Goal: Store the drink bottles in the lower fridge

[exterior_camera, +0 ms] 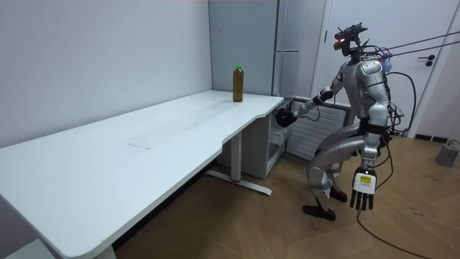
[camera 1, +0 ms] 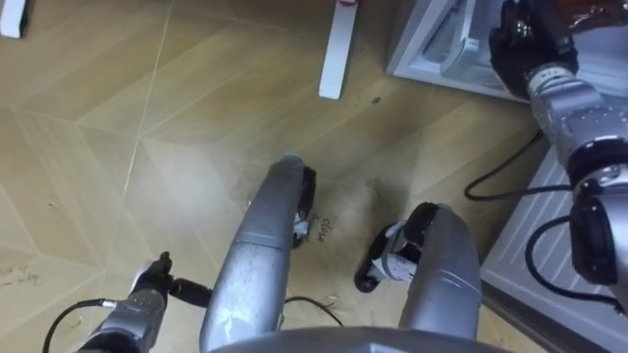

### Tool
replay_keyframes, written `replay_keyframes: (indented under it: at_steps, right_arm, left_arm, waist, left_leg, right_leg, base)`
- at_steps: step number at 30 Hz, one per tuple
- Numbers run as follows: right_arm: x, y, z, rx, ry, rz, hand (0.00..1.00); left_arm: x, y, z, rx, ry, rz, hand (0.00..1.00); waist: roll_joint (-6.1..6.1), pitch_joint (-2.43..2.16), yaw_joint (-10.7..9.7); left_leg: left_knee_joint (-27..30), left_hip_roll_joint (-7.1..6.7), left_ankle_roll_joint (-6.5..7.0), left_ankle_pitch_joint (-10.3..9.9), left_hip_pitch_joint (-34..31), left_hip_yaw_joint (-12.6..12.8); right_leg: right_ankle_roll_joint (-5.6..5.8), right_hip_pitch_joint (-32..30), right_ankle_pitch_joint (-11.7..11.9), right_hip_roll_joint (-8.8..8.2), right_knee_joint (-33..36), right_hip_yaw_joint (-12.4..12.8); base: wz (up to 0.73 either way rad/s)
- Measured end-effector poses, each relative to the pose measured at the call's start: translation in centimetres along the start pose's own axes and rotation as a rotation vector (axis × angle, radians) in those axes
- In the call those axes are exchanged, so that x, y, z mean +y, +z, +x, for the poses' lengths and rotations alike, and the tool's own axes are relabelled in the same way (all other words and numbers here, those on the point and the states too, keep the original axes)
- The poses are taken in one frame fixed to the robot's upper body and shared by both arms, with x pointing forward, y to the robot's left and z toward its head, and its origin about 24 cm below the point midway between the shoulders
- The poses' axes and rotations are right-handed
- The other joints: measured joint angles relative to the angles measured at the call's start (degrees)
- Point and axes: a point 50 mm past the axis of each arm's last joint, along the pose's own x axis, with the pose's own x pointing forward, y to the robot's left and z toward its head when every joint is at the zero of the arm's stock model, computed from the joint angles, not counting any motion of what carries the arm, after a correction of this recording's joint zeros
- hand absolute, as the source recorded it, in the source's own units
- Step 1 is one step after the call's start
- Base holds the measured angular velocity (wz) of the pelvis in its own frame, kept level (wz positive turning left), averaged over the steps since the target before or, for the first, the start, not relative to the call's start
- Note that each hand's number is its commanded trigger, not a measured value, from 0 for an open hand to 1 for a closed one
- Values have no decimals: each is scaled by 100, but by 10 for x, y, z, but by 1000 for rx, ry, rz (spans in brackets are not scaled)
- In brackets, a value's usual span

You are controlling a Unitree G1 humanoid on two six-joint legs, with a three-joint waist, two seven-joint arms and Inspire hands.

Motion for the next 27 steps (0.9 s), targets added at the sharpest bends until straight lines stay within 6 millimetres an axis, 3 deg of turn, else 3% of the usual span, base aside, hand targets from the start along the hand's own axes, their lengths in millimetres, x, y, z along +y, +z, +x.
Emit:
replay_keyframes:
  at_steps: [5, 12, 22, 27]
  right_arm:
    - [1, 1, 0, -9, 5, 3, 0]
    - [-2, 2, 0, -25, -8, -7, 0]
    - [-18, -1, -3, -14, -49, -30, 0]
    - [-22, -5, -4, 19, -65, -62, 0]
  left_arm:
    - [-3, -13, -4, 15, -14, 14, 0]
    - [-6, -34, -8, 74, -30, 17, 0]
    - [-5, -34, -9, 61, -50, 26, 0]
    - [-5, -33, -9, 45, -57, 36, 0]
  waist:
    - [18, -6, 129]
    - [104, -15, 134]
    - [117, -10, 135]
    - [119, -8, 81]
  left_leg:
    - [-2, -7, 2, -10, 10, 2]
    - [-67, -101, -4, -13, 123, 4]
    - [-369, -117, 17, 17, 542, 4]
    - [-813, -83, 6, 135, 886, 7]
  right_leg:
    - [12, 21, -10, -9, 0, -7]
    - [57, 126, -61, -101, -3, -14]
    - [68, 559, -51, -111, -292, -94]
    - [81, 875, 123, -6, -771, -148]
  base:
    - [1]
    - [6]
    - [3]
    - [-4]
